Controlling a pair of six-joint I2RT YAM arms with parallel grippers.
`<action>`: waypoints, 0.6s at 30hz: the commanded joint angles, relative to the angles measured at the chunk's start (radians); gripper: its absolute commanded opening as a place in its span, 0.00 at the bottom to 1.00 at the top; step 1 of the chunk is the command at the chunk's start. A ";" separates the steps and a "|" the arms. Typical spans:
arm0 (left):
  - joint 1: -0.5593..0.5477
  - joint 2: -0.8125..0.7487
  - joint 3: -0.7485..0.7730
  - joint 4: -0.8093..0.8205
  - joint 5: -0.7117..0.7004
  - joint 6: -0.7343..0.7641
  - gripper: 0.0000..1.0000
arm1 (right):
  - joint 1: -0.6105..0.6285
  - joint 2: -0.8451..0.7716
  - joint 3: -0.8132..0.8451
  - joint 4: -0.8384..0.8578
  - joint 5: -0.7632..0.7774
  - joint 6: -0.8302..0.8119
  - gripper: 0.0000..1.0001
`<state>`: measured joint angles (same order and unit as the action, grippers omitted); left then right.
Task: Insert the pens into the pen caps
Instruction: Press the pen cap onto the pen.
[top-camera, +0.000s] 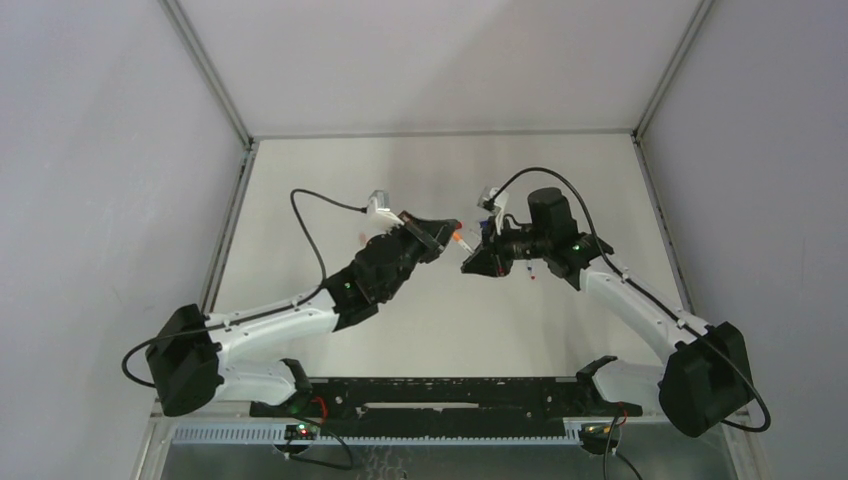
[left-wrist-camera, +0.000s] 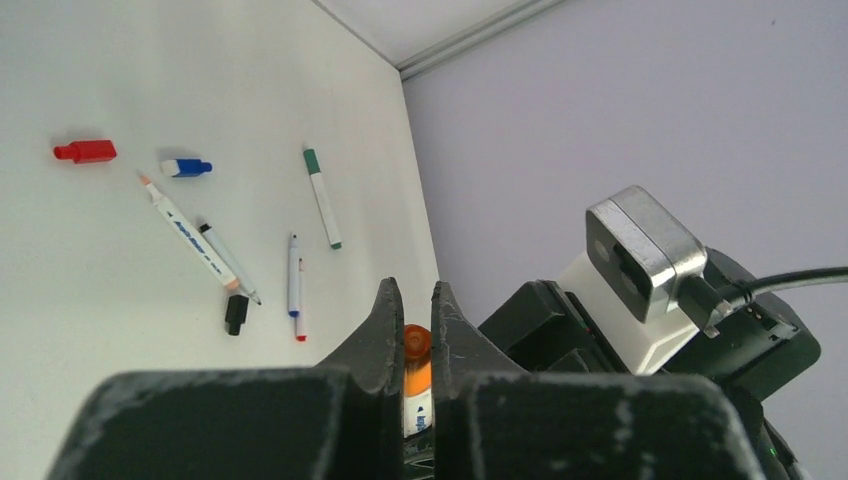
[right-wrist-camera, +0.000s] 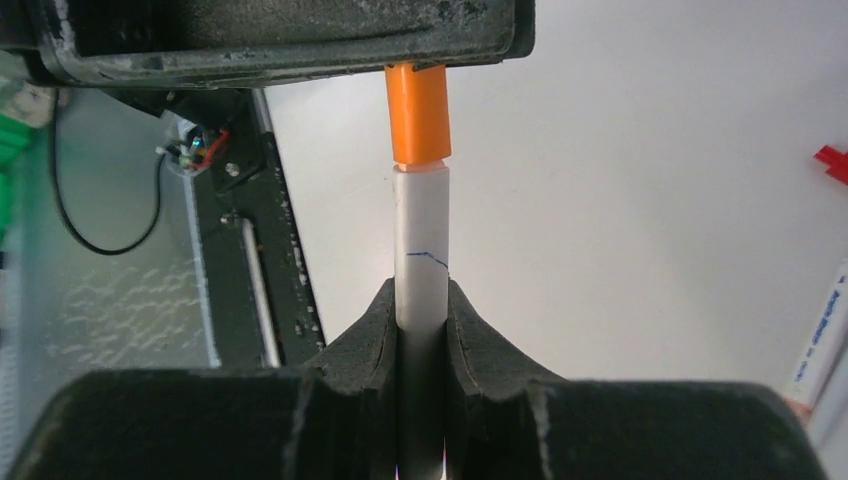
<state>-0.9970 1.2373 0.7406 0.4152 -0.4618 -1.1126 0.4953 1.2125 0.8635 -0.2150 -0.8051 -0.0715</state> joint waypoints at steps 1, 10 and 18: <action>-0.081 0.069 0.096 -0.016 0.390 0.015 0.00 | -0.043 -0.012 0.053 0.166 -0.107 0.101 0.00; -0.084 0.157 0.097 0.112 0.662 0.040 0.00 | -0.151 -0.037 -0.055 0.525 -0.331 0.400 0.00; -0.086 0.206 0.153 0.022 0.827 0.119 0.00 | -0.196 -0.044 -0.084 0.614 -0.372 0.460 0.00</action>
<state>-0.9749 1.3827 0.8639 0.5743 -0.1909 -1.0145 0.3080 1.1770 0.7483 0.0387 -1.1988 0.2626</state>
